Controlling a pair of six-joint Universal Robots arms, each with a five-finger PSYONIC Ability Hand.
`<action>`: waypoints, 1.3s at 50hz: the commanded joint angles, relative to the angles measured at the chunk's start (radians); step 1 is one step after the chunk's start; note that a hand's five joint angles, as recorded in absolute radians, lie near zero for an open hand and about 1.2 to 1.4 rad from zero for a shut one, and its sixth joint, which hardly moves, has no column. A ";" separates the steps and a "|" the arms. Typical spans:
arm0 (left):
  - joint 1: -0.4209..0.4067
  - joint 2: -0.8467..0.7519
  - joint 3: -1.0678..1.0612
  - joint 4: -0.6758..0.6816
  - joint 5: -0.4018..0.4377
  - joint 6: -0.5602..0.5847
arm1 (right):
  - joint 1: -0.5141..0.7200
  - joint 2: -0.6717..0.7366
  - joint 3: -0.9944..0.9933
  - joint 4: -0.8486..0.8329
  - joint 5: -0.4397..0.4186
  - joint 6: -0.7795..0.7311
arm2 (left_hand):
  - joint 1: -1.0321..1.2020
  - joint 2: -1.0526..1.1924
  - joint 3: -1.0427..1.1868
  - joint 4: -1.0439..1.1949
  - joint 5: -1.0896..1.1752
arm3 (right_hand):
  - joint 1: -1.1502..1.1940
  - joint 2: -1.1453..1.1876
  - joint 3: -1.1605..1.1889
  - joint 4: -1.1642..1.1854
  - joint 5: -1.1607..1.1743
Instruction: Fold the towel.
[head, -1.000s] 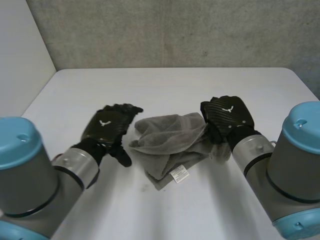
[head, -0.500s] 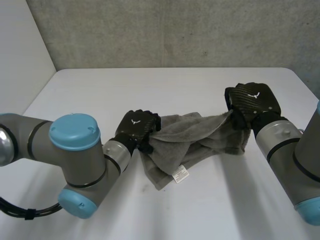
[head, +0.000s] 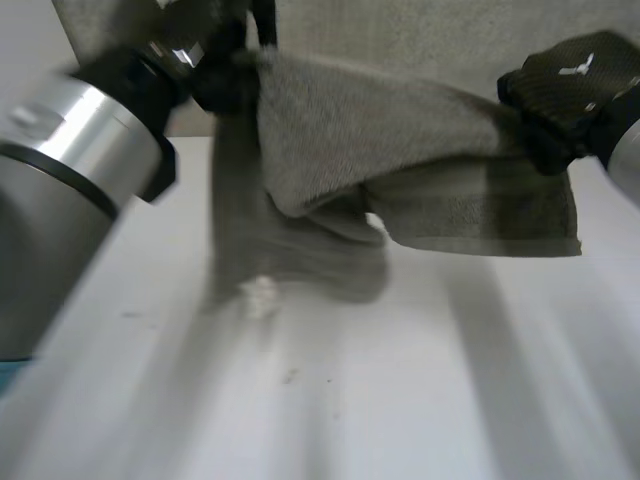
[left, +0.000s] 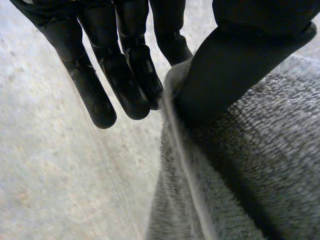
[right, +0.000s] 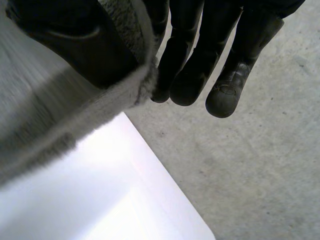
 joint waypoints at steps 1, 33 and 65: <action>-0.001 0.000 0.212 -0.349 -0.006 0.150 | -0.003 0.002 -0.192 0.141 -0.002 -0.004 | 0.215 0.180 0.181 0.180 0.194 | 0.060 0.076 0.064 0.057 0.056; 0.040 -0.525 0.576 0.038 -0.258 0.344 | 0.018 0.372 -0.327 -0.527 0.007 0.364 | 0.215 0.180 0.181 0.180 0.194 | 0.060 0.076 0.064 0.057 0.056; -0.075 -0.389 -0.211 0.105 -0.142 0.442 | -0.082 0.134 0.347 -0.332 -0.166 0.191 | -0.339 -0.374 -0.373 -0.374 -0.360 | 0.060 0.076 0.064 0.057 0.056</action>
